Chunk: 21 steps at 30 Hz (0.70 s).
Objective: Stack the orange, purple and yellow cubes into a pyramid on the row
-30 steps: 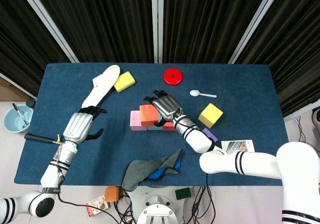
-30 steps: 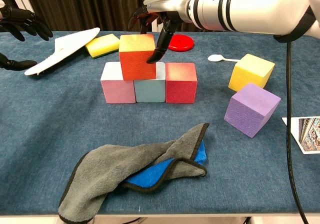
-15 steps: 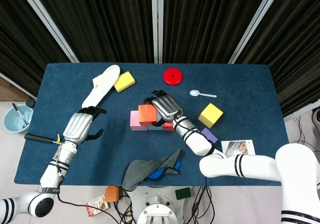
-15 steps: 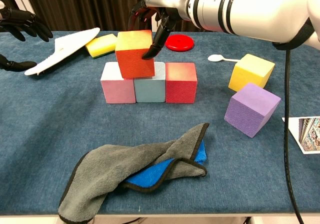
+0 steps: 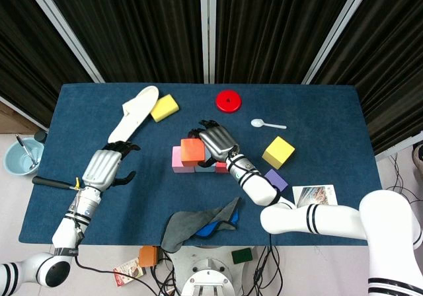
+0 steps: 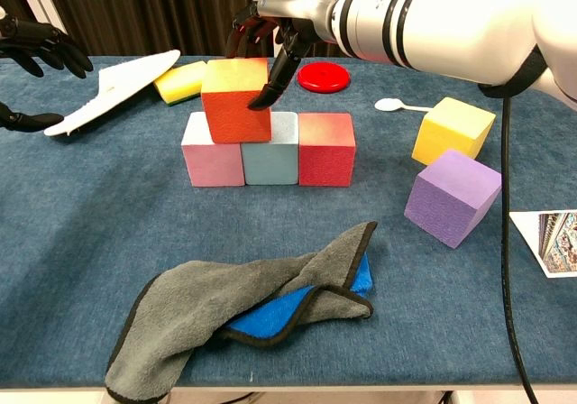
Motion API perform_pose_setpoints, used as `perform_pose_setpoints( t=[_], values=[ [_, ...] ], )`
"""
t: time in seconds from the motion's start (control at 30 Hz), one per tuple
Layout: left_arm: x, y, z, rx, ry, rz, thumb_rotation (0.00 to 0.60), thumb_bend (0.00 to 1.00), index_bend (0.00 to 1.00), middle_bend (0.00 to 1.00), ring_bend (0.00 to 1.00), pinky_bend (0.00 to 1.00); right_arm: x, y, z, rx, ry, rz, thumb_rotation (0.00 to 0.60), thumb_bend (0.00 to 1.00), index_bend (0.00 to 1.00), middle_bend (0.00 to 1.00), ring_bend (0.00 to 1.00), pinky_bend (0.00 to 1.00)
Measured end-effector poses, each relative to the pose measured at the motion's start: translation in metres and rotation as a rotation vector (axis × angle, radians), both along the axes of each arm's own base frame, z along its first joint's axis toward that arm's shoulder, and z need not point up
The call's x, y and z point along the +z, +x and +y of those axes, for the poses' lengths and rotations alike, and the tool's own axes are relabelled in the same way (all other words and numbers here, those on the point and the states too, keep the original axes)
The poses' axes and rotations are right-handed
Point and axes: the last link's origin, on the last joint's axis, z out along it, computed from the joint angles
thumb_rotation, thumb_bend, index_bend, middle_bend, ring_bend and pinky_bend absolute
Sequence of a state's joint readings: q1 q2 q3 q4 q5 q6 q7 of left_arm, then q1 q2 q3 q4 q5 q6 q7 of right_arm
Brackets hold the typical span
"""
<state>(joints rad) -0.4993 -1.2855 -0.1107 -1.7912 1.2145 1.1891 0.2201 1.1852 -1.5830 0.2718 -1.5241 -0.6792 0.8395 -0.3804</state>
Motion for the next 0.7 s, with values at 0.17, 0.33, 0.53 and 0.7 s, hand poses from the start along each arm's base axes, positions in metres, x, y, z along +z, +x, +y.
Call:
perform_pose_setpoints(
  t=[0.17,0.33,0.53,0.7],
  values=[
    [-0.0002,-0.0002,0.0005,0.000,0.000,-0.003,0.600,0.28,0.27,0.26,0.22,0.24,-0.0017,0.0000,-0.0003,0.002,0.000,0.015,0.600,0.18,0.30,0.33,0.10,0.14],
    [-0.0006,-0.0015,0.0007,0.003,-0.001,-0.004,0.600,0.28,0.27,0.26,0.22,0.24,-0.0038,-0.0006,-0.0006,0.000,0.003,0.030,0.600,0.18,0.29,0.30,0.09,0.14],
    [-0.0015,-0.0018,0.0014,0.002,0.000,-0.007,0.600,0.28,0.27,0.26,0.22,0.22,-0.0048,-0.0023,0.0007,0.003,0.004,0.045,0.600,0.17,0.15,0.21,0.07,0.10],
    [-0.0010,-0.0005,0.0020,-0.006,0.004,-0.004,0.600,0.28,0.26,0.26,0.22,0.22,-0.0013,-0.0039,0.0029,-0.001,0.004,0.045,0.600,0.05,0.01,0.09,0.02,0.06]
  ],
)
